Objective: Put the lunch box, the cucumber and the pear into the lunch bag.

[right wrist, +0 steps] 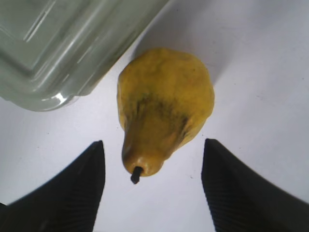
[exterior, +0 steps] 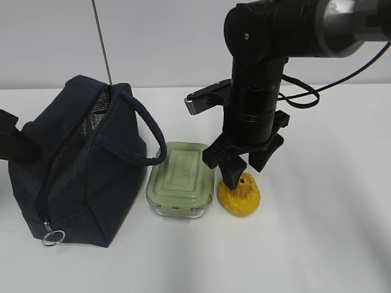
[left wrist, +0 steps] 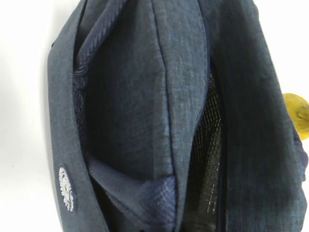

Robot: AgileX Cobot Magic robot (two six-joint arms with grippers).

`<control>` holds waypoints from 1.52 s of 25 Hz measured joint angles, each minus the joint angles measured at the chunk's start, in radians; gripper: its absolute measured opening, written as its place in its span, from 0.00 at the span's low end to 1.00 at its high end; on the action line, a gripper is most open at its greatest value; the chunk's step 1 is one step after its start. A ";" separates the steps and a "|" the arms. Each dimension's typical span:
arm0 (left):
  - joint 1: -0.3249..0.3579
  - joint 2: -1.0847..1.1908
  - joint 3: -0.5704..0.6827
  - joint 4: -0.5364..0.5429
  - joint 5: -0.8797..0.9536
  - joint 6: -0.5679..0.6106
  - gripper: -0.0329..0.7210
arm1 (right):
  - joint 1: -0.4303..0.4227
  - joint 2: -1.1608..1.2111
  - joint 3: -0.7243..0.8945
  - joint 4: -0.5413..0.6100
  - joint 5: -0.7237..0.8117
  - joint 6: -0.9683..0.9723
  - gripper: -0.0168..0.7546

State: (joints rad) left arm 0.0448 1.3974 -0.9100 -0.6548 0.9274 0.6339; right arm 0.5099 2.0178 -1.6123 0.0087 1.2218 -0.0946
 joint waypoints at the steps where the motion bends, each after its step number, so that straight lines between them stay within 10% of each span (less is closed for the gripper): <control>1: 0.000 0.000 0.000 0.000 0.000 0.000 0.05 | 0.000 0.000 0.000 0.000 0.000 0.000 0.65; 9: 0.000 0.000 0.000 0.001 0.000 0.000 0.05 | 0.000 0.054 0.000 0.002 -0.002 0.000 0.63; 17: 0.000 0.000 0.000 0.005 0.000 0.000 0.04 | 0.000 0.055 0.000 -0.029 -0.002 -0.002 0.25; 25: 0.000 0.000 0.000 0.007 0.001 0.000 0.04 | 0.000 -0.136 -0.067 -0.032 -0.002 -0.006 0.21; 34: 0.000 0.000 0.000 0.008 0.001 0.000 0.04 | 0.035 -0.212 -0.228 0.564 -0.190 -0.369 0.20; 38: 0.000 0.000 0.000 0.008 0.001 0.000 0.04 | 0.085 -0.137 -0.230 0.656 -0.266 -0.471 0.20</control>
State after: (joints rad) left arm 0.0448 1.3974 -0.9100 -0.6471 0.9283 0.6339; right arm 0.5952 1.8808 -1.8421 0.6642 0.9561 -0.5657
